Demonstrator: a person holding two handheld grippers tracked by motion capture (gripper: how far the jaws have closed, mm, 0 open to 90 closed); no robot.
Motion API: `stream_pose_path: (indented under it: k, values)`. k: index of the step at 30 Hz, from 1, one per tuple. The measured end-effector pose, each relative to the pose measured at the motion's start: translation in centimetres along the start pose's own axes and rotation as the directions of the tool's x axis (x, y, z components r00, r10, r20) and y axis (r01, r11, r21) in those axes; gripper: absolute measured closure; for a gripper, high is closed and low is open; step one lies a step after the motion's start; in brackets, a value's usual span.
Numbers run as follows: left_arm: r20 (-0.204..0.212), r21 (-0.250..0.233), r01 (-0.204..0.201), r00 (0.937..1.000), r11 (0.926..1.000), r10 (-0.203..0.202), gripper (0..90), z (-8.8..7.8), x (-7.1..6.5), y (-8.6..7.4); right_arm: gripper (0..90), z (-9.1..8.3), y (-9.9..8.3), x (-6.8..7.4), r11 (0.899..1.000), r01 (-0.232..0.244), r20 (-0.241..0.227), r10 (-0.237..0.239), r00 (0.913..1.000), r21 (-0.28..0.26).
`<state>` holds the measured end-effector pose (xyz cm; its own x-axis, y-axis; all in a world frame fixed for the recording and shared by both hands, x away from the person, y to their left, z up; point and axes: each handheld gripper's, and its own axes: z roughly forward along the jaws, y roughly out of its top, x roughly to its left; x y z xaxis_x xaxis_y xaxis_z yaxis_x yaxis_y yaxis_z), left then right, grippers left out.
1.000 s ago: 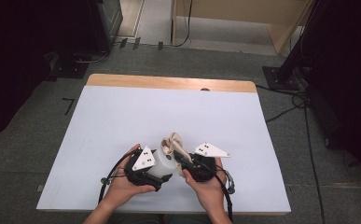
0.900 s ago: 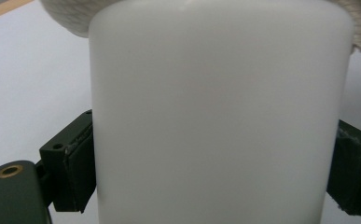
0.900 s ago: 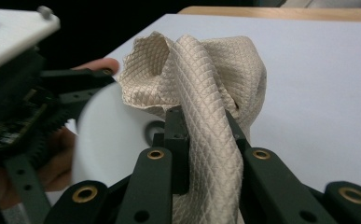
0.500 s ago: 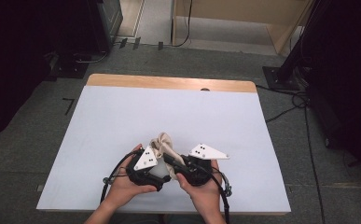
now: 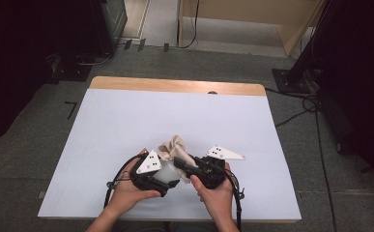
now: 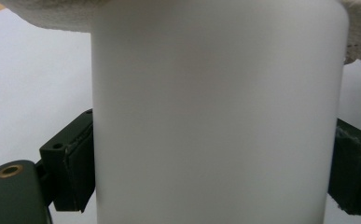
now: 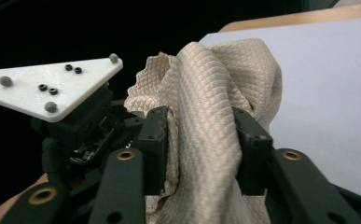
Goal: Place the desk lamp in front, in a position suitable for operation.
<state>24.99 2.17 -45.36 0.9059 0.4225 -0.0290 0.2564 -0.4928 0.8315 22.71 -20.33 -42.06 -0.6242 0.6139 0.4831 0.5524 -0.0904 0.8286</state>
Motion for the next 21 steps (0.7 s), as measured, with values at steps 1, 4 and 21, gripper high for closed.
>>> stream_pose_path:
  k: [1, 4, 21]
  values:
    - [0.0, 0.0, -0.001, 1.0, 1.0, 0.001, 8.7, 0.0, 0.0, 0.0, 63.4, -0.1, 0.0, 0.0, 1.0, 0.004, -0.009, -0.005, 1.0, -0.004]
    - [0.0, 0.0, -0.003, 1.0, 1.0, 0.003, 8.7, 0.0, 0.0, 0.0, 66.5, -0.3, 0.2, 0.1, 1.0, 0.012, -0.014, -0.012, 0.9998, -0.009]
    - [-0.005, -0.001, -0.005, 1.0, 1.0, 0.005, 8.7, 0.2, -0.1, 0.0, 83.3, -0.6, 0.5, 2.5, 0.999, 0.027, 0.023, -0.026, 0.9994, -0.045]
